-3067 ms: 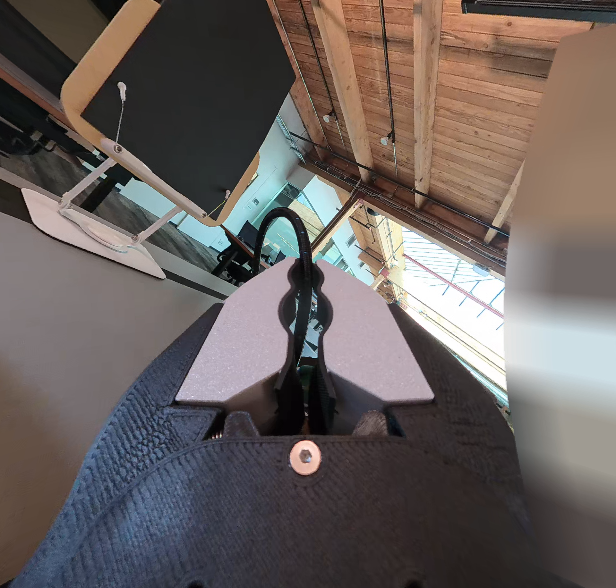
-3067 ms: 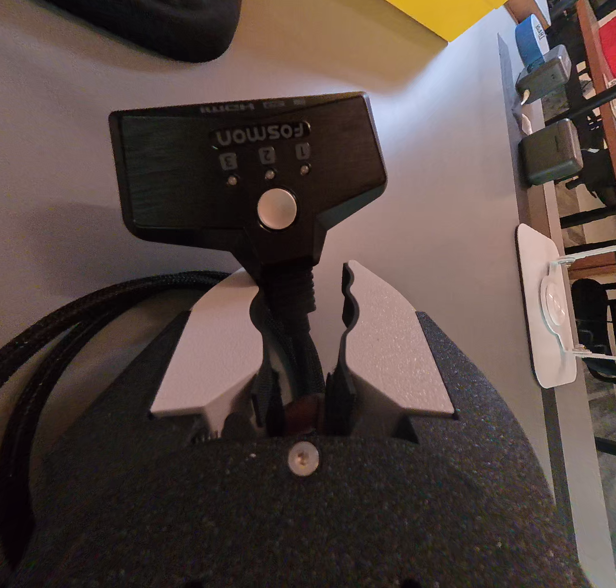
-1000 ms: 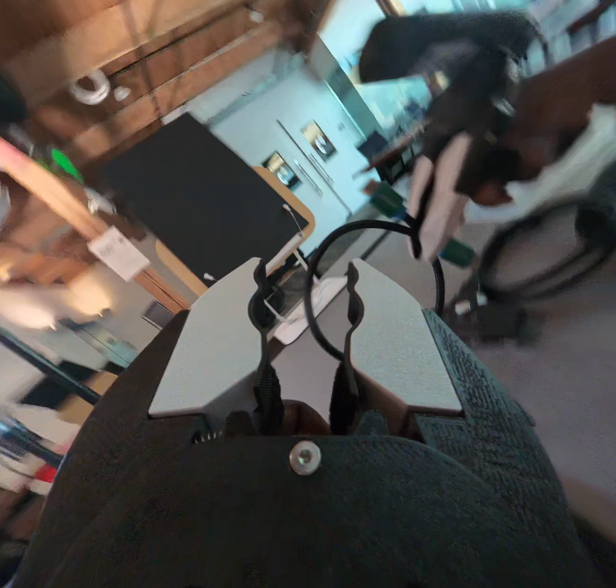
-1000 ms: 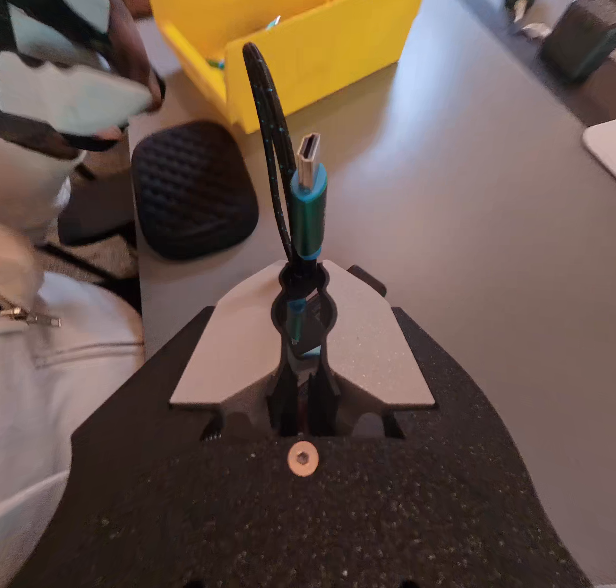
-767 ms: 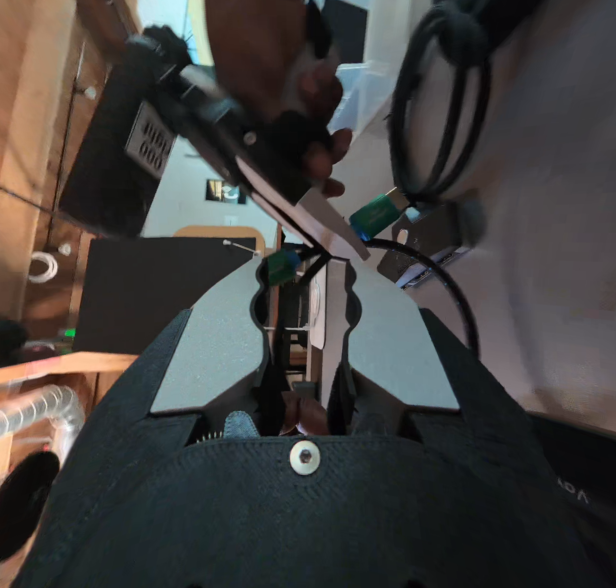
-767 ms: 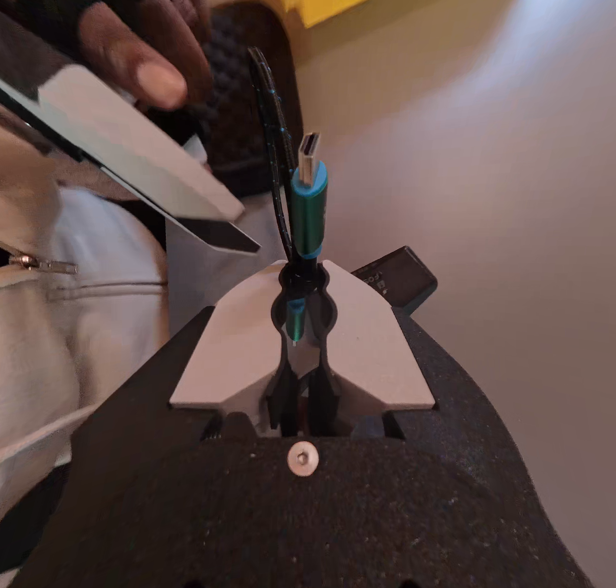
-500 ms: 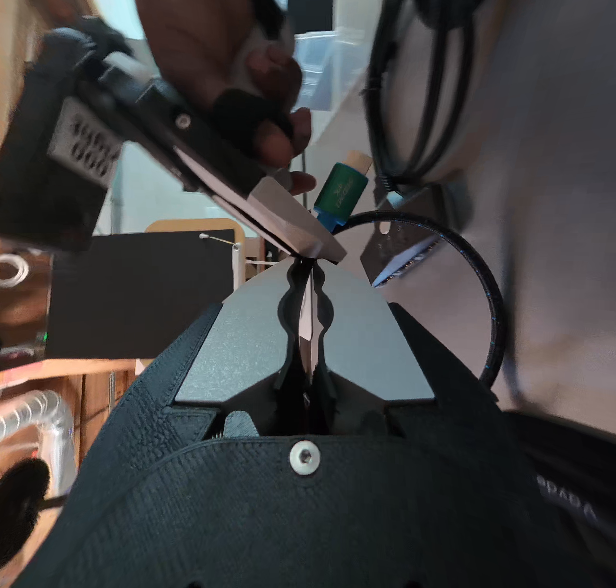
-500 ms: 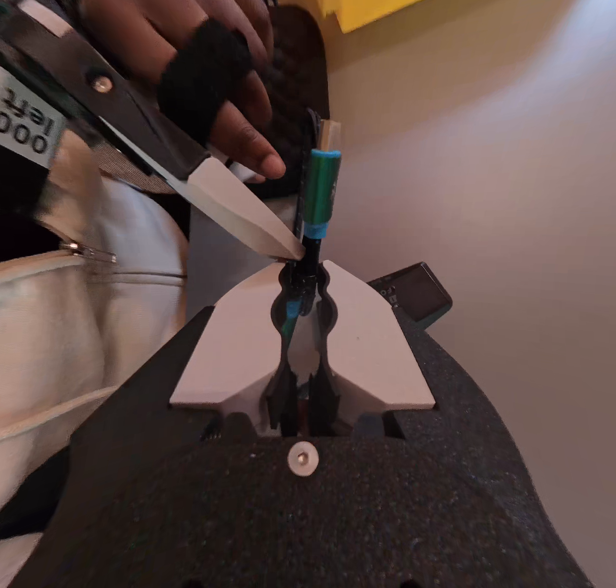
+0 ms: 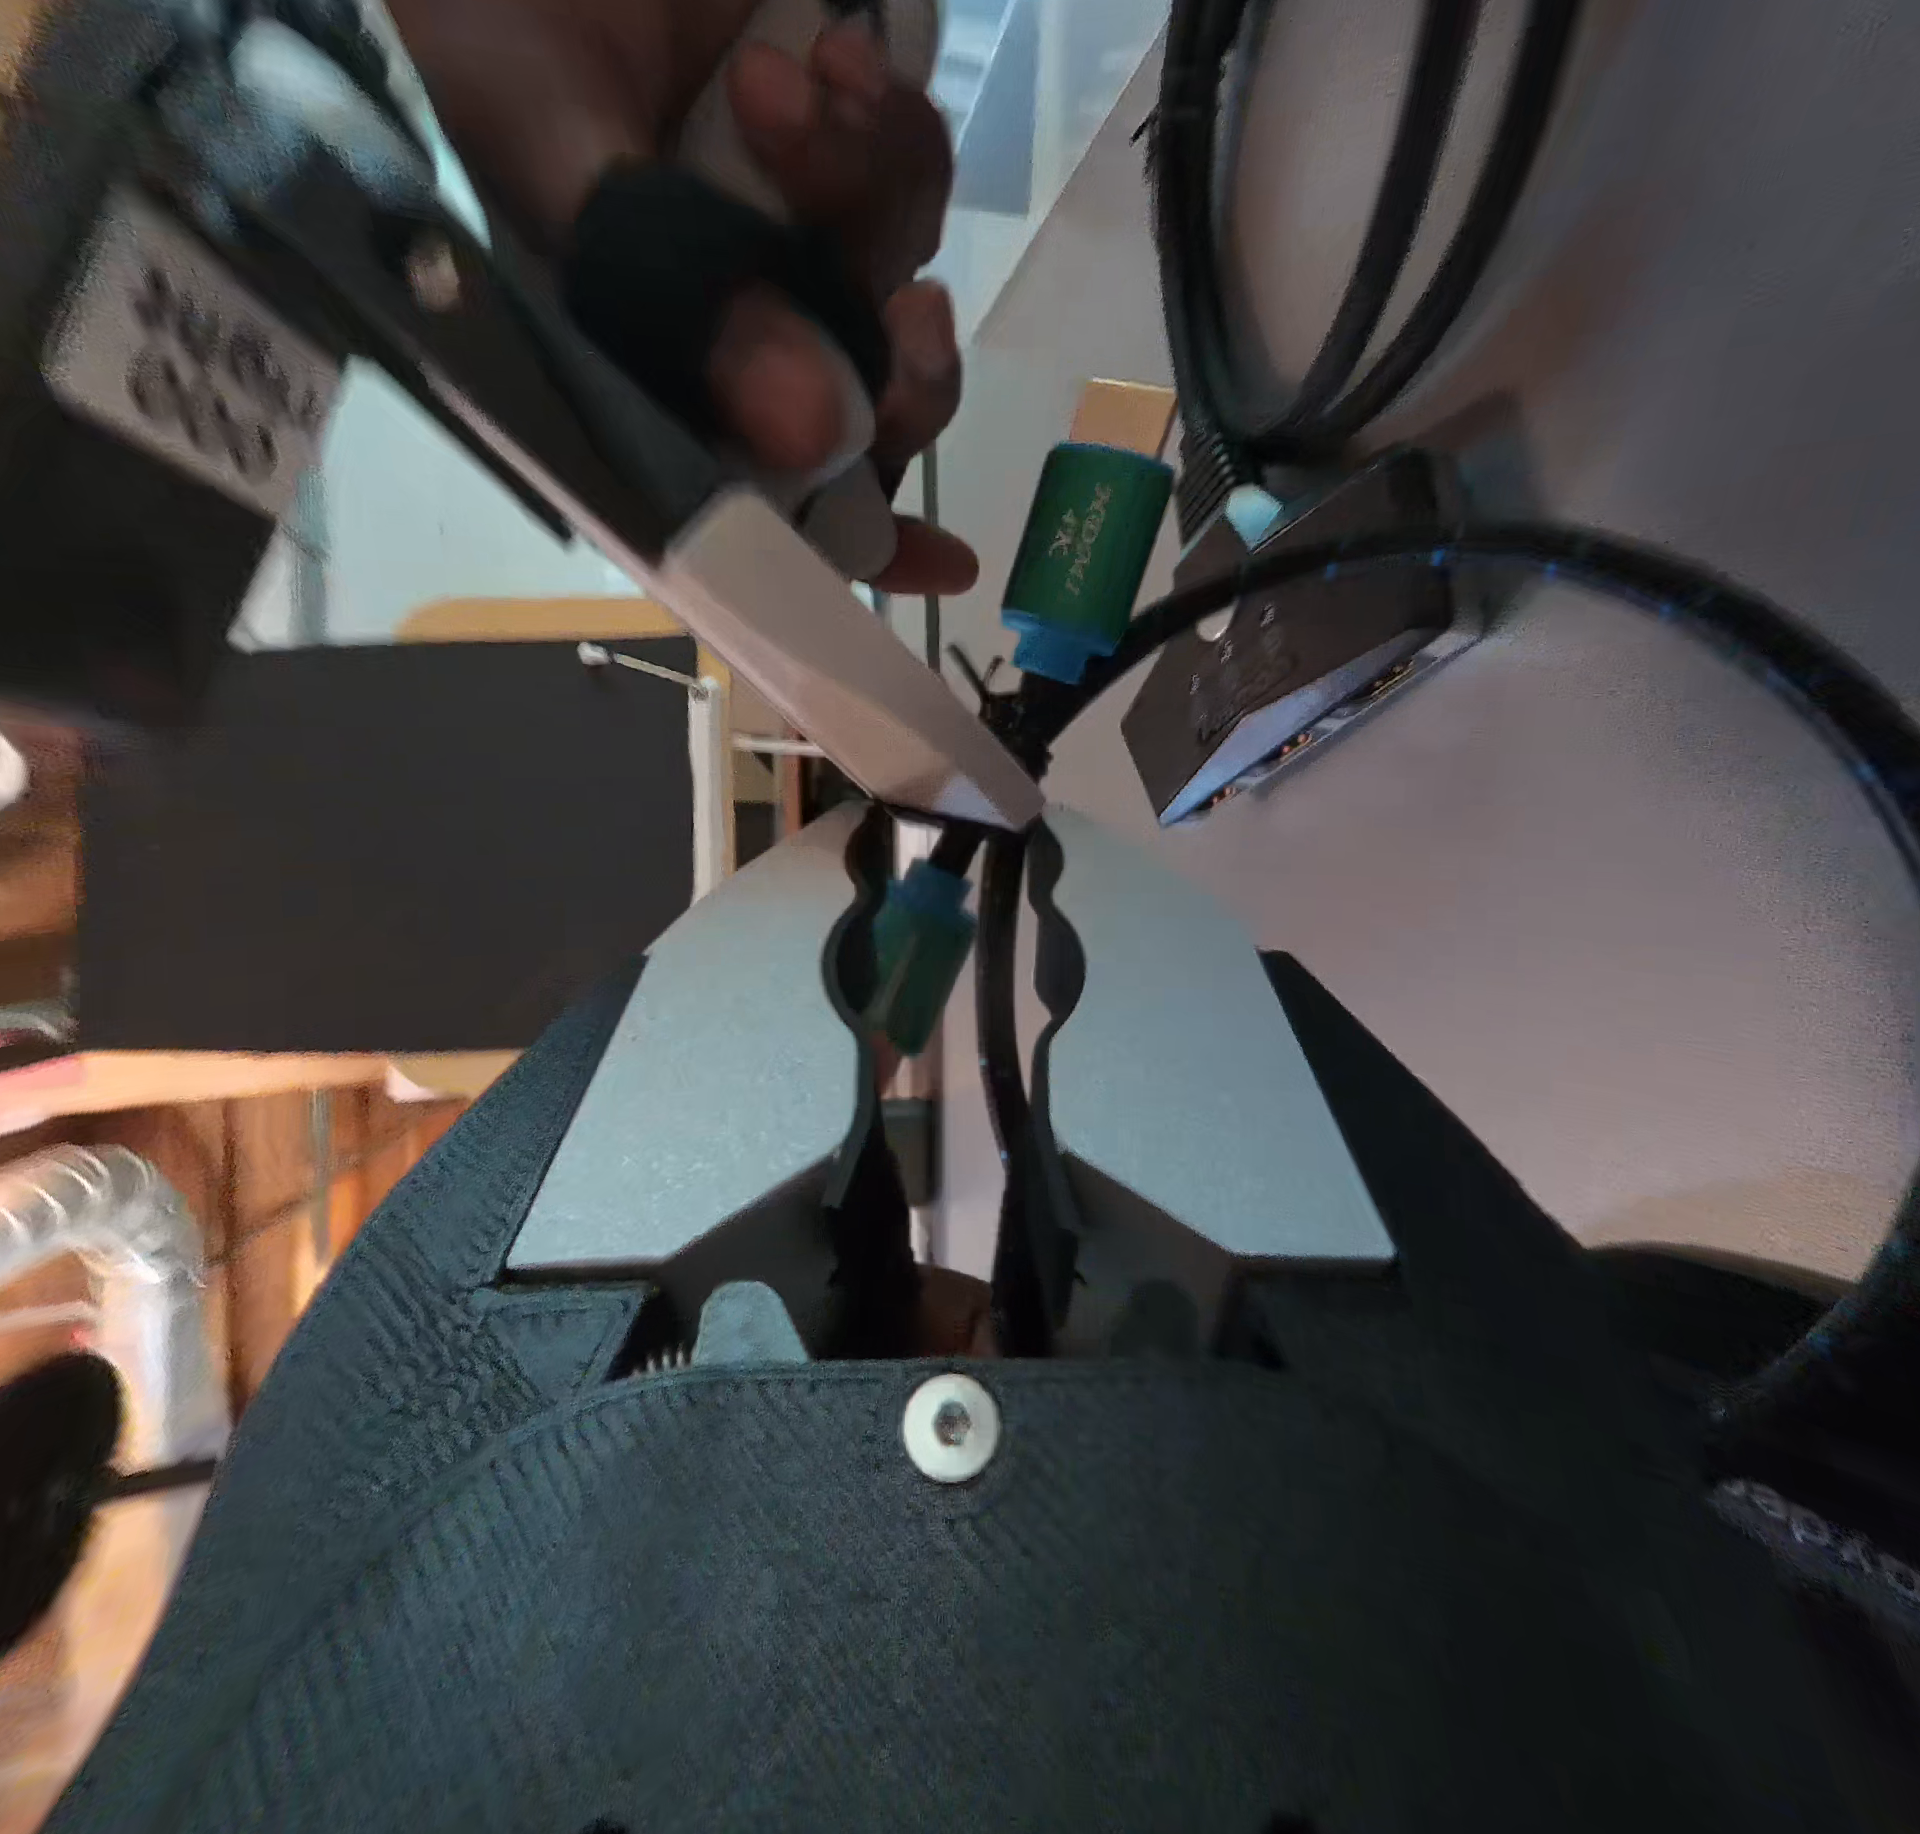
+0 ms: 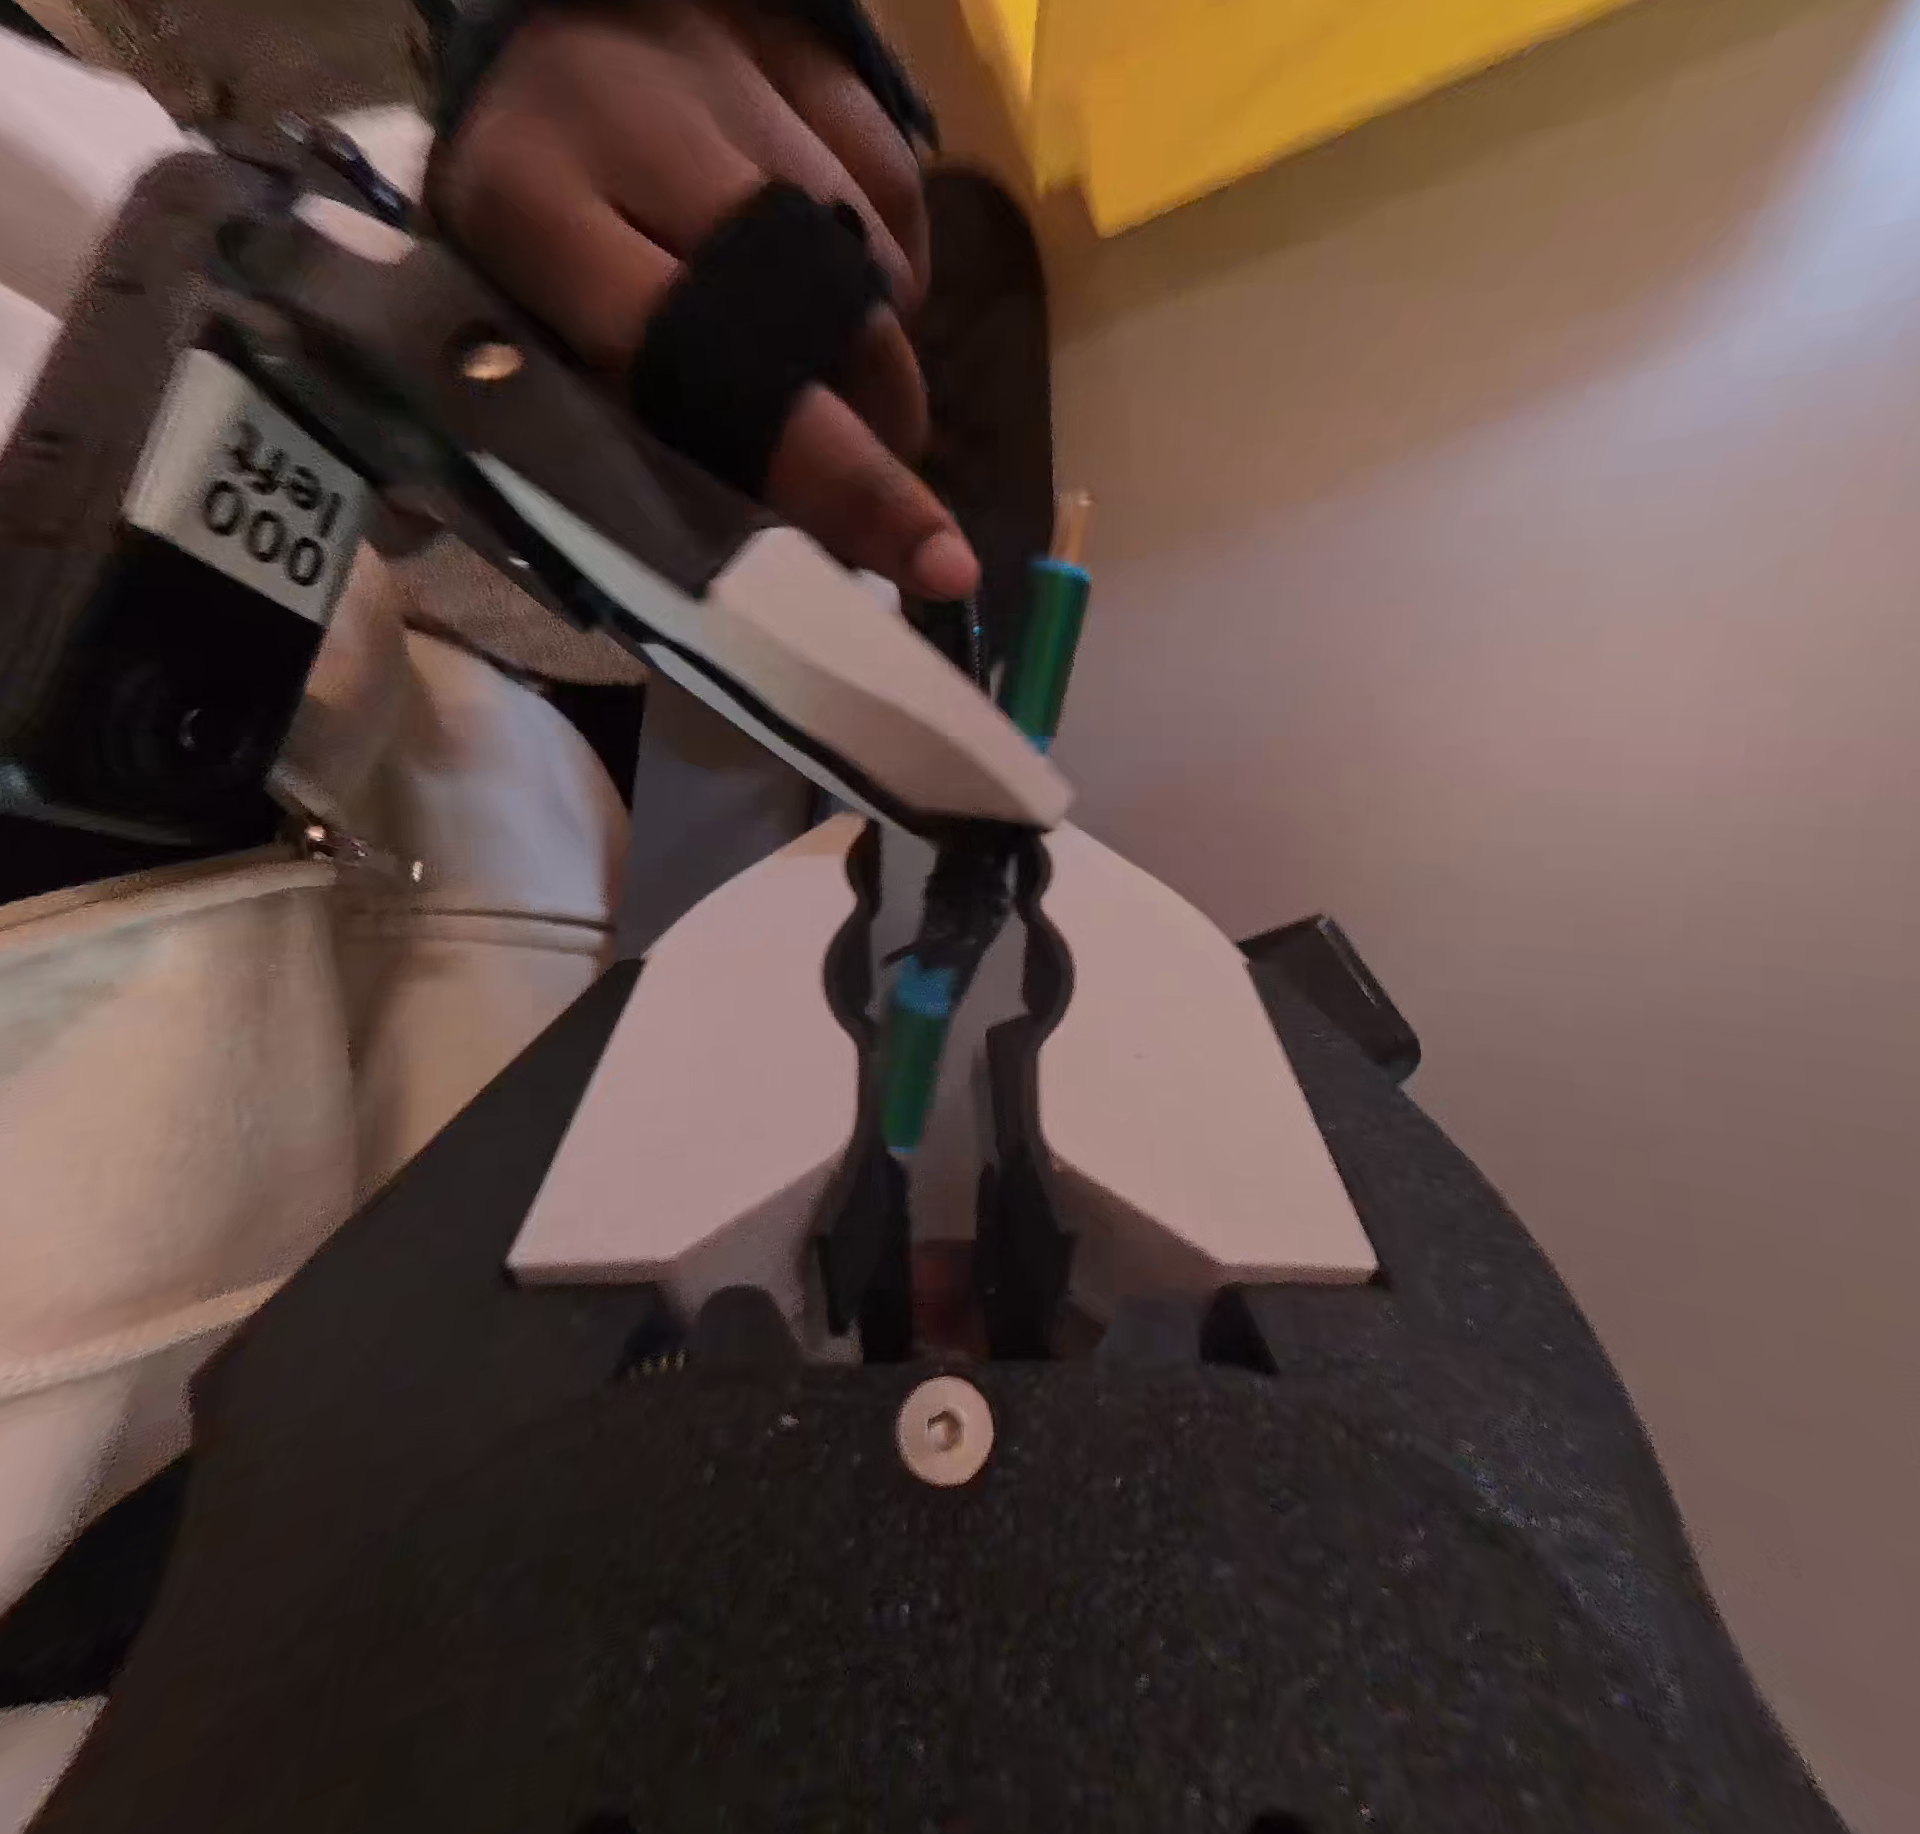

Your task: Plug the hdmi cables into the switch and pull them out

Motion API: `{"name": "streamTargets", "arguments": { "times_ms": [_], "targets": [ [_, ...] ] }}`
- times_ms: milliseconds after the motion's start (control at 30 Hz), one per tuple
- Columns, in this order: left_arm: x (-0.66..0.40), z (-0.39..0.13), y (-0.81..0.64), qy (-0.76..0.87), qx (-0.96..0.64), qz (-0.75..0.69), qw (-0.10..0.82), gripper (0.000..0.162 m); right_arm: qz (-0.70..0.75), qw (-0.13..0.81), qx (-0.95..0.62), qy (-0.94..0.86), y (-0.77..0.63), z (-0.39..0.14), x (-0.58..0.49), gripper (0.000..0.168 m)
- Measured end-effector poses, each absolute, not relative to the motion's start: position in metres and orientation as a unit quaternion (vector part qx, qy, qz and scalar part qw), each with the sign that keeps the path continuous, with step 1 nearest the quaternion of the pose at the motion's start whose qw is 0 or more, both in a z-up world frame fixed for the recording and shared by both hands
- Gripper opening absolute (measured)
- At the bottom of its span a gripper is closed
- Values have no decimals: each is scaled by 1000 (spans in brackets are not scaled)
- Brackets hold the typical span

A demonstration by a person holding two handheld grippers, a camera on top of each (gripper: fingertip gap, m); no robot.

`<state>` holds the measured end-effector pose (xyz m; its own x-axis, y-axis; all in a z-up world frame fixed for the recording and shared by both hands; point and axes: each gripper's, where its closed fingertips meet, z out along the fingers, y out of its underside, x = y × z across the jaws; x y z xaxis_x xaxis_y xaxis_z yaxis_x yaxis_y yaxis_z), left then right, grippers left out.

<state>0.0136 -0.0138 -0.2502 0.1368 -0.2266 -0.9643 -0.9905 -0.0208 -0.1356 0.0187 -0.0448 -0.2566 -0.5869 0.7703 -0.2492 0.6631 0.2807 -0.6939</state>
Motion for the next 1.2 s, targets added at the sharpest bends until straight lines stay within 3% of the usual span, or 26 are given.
{"name": "streamTargets", "arguments": {
  "times_ms": [67,167,333,467,700,733,800,867,967,1200],
  "targets": [
    [3,-248,-13,479,-629,364,492,15,433,111,-422,-789,-47,-246,15,41],
    [-16,-257,-17,445,-684,307,490,7,354,262,-368,-819,-27,-253,14,56],
    [-21,-277,-24,439,-720,252,474,7,282,403,-252,-833,-29,-258,21,47],
    [-17,-281,-28,446,-723,229,475,7,298,417,-261,-818,-27,-257,22,30],
    [-11,-286,-35,432,-739,157,492,8,320,403,-269,-814,-33,-267,23,20],
    [-9,-286,-37,429,-741,141,497,11,329,393,-277,-813,-33,-269,24,20],
    [0,-275,-41,410,-733,84,536,34,334,379,-290,-813,-31,-274,25,20],
    [11,-254,-46,375,-715,-4,590,40,337,371,-302,-811,-30,-275,25,20],
    [25,-236,-46,336,-700,-98,622,40,357,366,-300,-806,-36,-269,22,20],
    [32,-261,-35,362,-716,-67,594,22,377,354,-298,-803,-39,-266,23,19]
  ]
}}
